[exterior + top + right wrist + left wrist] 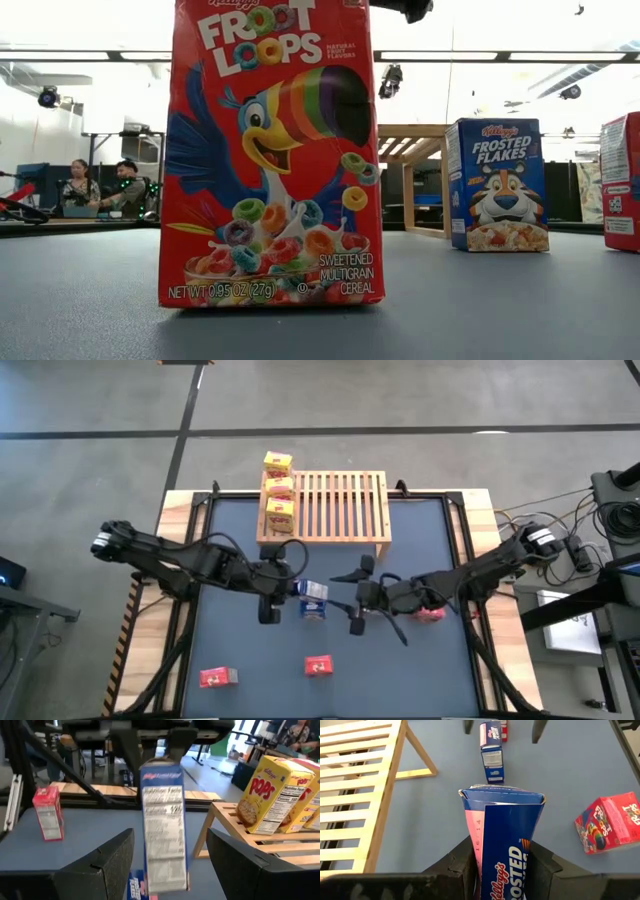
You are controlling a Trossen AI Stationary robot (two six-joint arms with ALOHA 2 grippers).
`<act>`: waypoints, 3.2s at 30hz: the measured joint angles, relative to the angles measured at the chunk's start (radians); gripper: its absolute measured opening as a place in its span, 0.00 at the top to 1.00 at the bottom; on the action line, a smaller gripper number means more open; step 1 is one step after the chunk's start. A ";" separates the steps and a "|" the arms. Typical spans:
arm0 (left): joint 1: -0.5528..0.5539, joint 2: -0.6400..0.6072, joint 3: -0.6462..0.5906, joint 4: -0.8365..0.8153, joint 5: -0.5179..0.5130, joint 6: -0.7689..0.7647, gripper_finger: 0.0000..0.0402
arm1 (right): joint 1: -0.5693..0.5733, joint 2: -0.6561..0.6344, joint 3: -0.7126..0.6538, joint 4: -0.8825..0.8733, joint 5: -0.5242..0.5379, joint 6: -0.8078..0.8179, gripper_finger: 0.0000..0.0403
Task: Stack cereal on shelf
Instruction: Put the top blue cereal box on the shelf
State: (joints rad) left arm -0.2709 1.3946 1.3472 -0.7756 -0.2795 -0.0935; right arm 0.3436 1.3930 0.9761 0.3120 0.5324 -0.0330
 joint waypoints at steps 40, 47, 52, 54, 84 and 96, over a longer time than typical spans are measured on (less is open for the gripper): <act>0.000 -0.015 0.000 0.022 0.014 0.026 0.65 | -0.117 0.096 0.068 -0.092 -0.230 0.052 0.63; 0.000 -0.062 0.065 -0.119 -0.050 0.021 0.46 | -0.156 0.073 0.066 -0.105 -0.262 0.021 0.64; 0.000 -0.154 0.045 -0.108 -0.053 0.026 0.39 | -0.229 0.013 0.055 -0.101 -0.402 0.007 0.64; 0.000 -0.207 -0.008 -0.060 -0.051 0.060 0.39 | -0.268 -0.022 0.046 -0.098 -0.444 -0.011 0.64; 0.000 -0.703 -0.701 0.881 0.029 0.402 0.43 | -1.067 0.319 0.049 0.701 -1.237 0.225 0.65; 0.000 -0.705 -0.721 0.871 0.028 0.380 0.43 | -1.137 0.519 0.238 0.689 -1.398 0.323 0.65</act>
State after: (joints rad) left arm -0.2714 0.6892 0.6258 0.0950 -0.2512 0.2864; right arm -0.7931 1.9121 1.2145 1.0006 -0.8660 0.2904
